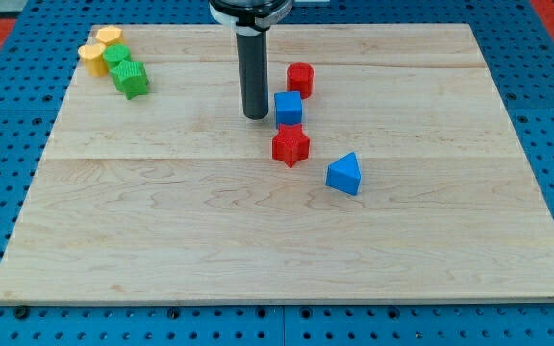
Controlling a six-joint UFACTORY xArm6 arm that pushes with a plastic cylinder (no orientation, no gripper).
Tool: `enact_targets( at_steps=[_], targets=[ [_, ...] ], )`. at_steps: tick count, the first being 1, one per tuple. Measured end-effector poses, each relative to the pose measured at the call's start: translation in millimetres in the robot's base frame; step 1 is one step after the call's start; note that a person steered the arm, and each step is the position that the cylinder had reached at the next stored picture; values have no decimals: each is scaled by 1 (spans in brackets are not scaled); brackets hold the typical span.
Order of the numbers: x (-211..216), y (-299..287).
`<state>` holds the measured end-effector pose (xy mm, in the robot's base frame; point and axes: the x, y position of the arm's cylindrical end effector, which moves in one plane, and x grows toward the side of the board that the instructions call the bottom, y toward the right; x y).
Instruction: Point your arm to the blue triangle
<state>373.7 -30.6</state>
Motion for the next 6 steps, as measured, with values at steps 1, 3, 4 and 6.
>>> enact_targets(
  at_steps=[1,3,4,6],
  targets=[
    [0,5],
    [40,-109],
    [170,-145],
    [201,13]
  ],
)
